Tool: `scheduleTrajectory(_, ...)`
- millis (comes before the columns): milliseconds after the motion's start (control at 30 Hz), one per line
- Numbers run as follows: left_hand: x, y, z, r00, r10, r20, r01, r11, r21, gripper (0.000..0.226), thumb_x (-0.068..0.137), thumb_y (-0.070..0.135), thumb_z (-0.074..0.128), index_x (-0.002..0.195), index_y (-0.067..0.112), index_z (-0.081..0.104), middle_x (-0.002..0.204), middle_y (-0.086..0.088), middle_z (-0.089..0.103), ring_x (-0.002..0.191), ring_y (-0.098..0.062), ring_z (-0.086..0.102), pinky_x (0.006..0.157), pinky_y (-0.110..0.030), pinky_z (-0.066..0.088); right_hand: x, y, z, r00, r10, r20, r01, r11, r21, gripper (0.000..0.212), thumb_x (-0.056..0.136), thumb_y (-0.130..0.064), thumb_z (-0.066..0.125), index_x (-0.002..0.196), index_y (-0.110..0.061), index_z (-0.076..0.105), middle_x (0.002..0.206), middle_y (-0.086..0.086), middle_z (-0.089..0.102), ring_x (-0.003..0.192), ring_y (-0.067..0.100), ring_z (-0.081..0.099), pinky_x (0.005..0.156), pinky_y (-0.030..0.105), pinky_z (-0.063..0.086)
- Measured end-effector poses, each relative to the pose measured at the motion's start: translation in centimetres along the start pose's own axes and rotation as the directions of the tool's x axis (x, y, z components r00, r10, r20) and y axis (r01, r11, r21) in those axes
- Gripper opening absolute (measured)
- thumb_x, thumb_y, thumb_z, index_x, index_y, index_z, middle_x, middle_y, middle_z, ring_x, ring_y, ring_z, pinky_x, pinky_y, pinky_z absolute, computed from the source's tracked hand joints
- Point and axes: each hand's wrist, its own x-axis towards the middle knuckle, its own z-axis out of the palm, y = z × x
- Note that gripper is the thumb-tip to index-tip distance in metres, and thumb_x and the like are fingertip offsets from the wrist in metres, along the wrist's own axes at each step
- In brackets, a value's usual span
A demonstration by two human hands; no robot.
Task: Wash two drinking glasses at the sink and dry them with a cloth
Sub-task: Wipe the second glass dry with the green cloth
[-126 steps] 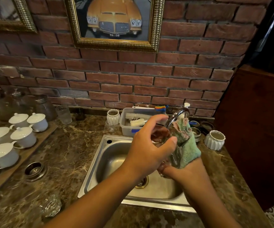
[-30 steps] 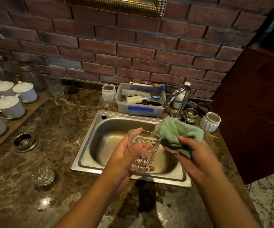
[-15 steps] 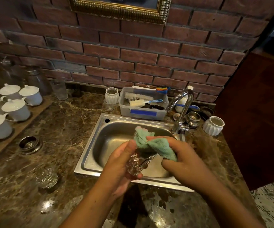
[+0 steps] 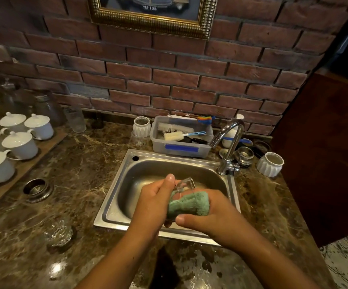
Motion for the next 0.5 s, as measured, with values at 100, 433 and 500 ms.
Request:
scheduleTrajectory(100,-0.1,-0.3,-0.1,0.974,0.227,-0.002,-0.225,0.966,0.131,0.042,0.101,0.049,0.049,0.096,0.02,0.079,0.085,-0.002,0.078,0.084,-0.018,0.075,0.073,-0.039,0.062,0.5,-0.6,-0.5,0.996,0.07,0.046,-0.076,0.984,0.16,0.022,0.082,-0.003,0.077,0.103,-0.009,0.074,0.092,0.003,0.08,0.085,0.012,0.076,0.071,0.019,0.057)
scheduleTrajectory(433,0.3,1.6,0.0,0.999,-0.041,-0.035,0.035,0.986,-0.164,0.025,0.098,0.036,0.055,0.09,0.02,0.073,0.083,0.0,0.075,0.07,-0.014,0.071,0.052,-0.028,0.049,0.2,-0.3,1.3,0.957,-0.25,-0.144,0.226,0.96,-0.167,0.011,0.089,-0.028,0.071,0.099,-0.024,0.076,0.094,-0.006,0.078,0.091,0.012,0.072,0.089,0.039,0.058)
scheduleTrajectory(500,0.2,2.2,-0.2,0.913,-0.385,0.133,0.407,0.846,-0.344,0.034,0.092,0.043,0.064,0.103,0.012,0.074,0.086,-0.011,0.077,0.07,-0.023,0.073,0.058,-0.033,0.049,0.0,0.3,0.5,0.893,-0.451,-0.012,0.376,0.76,-0.53,0.015,0.091,-0.04,0.065,0.1,-0.03,0.073,0.102,-0.015,0.074,0.103,0.001,0.066,0.114,0.042,0.042)
